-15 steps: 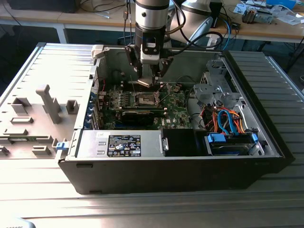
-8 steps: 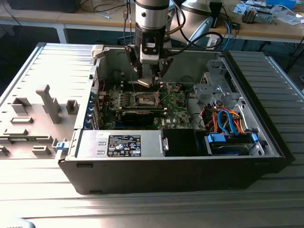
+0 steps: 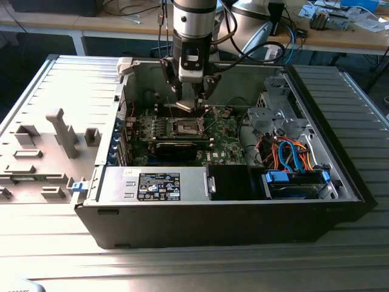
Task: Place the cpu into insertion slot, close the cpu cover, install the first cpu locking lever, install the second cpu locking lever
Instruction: 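Place the cpu into insertion slot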
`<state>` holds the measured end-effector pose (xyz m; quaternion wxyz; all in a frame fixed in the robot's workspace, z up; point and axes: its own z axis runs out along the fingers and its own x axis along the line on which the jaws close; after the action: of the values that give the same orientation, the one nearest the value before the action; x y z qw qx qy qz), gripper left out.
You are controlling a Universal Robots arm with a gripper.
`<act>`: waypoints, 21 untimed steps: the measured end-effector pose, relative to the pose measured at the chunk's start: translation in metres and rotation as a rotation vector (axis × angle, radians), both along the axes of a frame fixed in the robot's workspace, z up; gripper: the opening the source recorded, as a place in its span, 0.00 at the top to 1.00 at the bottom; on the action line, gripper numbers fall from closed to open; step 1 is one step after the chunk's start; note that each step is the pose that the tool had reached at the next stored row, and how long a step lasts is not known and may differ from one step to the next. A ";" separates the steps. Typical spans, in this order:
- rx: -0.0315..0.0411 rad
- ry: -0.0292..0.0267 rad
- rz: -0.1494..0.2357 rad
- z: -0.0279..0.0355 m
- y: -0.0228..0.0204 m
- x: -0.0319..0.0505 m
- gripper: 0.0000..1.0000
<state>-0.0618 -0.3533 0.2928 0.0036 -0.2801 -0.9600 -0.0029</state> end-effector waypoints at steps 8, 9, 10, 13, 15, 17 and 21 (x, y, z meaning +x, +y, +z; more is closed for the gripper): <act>-0.0010 0.0000 -0.001 0.0000 -0.0002 0.0000 0.45; -0.0031 -0.0001 -0.004 -0.0001 -0.0002 0.0001 0.45; -0.0076 0.0000 -0.005 0.0000 -0.0001 0.0000 0.45; -0.0106 0.0000 -0.017 0.0000 -0.0001 0.0000 0.45; -0.0107 0.0001 -0.024 0.0000 -0.0001 0.0000 0.45; -0.0109 0.0002 -0.031 -0.0001 -0.0001 0.0000 0.45; -0.0122 0.0001 -0.041 -0.0001 -0.0001 0.0000 0.45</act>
<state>-0.0618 -0.3534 0.2927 0.0019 -0.2996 -0.9541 0.0029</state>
